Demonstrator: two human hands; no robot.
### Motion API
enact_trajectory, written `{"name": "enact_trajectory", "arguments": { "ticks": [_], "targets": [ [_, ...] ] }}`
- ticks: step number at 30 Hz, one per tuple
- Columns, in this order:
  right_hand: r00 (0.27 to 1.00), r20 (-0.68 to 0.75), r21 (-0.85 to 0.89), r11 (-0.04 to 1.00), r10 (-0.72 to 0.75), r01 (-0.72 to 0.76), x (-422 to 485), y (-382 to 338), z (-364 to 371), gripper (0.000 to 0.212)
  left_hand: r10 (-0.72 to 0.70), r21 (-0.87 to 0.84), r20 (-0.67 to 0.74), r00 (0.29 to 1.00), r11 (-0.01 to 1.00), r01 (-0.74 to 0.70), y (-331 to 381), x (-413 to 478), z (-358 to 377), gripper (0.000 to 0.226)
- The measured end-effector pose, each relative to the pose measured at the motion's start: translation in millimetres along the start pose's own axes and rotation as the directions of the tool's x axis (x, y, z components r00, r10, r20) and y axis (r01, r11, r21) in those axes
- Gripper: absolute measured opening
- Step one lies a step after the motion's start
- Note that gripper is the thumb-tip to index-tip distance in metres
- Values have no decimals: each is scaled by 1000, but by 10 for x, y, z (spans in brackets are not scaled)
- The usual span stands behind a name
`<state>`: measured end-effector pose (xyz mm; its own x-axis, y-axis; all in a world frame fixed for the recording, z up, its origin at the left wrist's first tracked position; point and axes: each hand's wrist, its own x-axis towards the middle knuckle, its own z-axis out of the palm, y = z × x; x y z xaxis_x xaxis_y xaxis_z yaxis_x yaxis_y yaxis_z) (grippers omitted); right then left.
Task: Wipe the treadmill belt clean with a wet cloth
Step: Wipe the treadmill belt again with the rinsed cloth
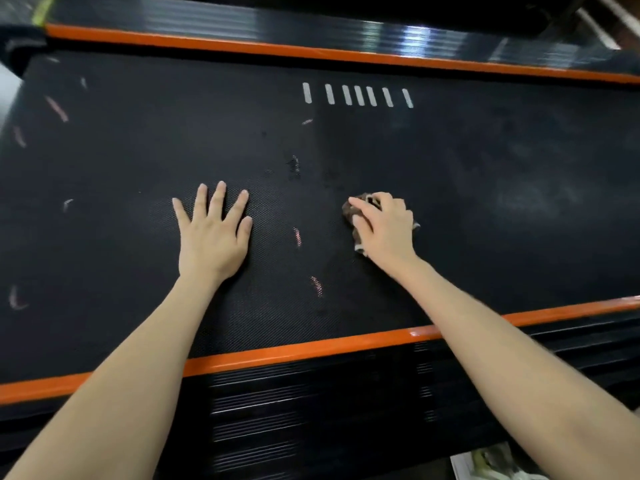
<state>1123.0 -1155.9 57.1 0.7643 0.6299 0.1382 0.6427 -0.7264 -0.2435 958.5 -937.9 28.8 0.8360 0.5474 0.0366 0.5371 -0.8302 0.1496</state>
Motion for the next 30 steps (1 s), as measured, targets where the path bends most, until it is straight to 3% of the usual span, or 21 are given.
{"name": "enact_trajectory", "arguments": {
  "ticks": [3, 5, 8, 10, 13, 15, 17, 20, 23, 25, 28, 30],
  "targets": [
    [978, 12, 119, 972, -206, 204, -379, -245, 24, 42, 3, -2, -2, 1000, 1000, -3, 4, -5, -3, 51],
    [888, 108, 203, 884, -447, 420, -715, -228, -36, 37, 8, -1, -12, 1000, 1000, -8, 8, -3, 0, 51],
    [758, 155, 225, 770, -633, 597, -546, -157, -81, 34, -6, 5, -1, 1000, 1000, 6, 7, -4, 3, 51],
    [777, 109, 202, 779, -620, 593, -162, -301, 52, 35, -8, 0, -10, 1000, 1000, 8, 13, 2, 2, 51],
    [902, 24, 167, 891, -431, 421, 352, -664, 253, 39, -5, 1, -24, 1000, 1000, 5, -5, 3, 20, 50],
    [926, 24, 170, 914, -377, 368, 329, -739, 282, 42, -6, 4, -37, 999, 1000, 6, -11, 3, 26, 53],
    [879, 52, 212, 865, -475, 455, 11, -584, 177, 34, -7, 1, -38, 999, 1000, 7, -8, 5, 24, 57],
    [745, 116, 256, 744, -657, 617, -550, -247, -22, 27, -7, 7, -34, 999, 1000, 8, 8, 0, 22, 52],
    [680, 123, 192, 690, -722, 698, -430, -195, -12, 24, -10, 5, -42, 999, 1000, 10, 13, -4, 22, 51],
    [742, 70, 153, 742, -667, 653, -84, -368, 108, 24, -9, 4, -38, 999, 1000, 9, 9, 2, 29, 51],
    [901, -17, 132, 892, -433, 431, 347, -619, 227, 22, -9, 7, -28, 1000, 1000, 9, -2, 2, 35, 51],
    [911, -27, 137, 901, -413, 412, 215, -631, 242, 21, -8, 8, -31, 999, 1000, 8, -5, 7, 33, 51]
  ]
}}
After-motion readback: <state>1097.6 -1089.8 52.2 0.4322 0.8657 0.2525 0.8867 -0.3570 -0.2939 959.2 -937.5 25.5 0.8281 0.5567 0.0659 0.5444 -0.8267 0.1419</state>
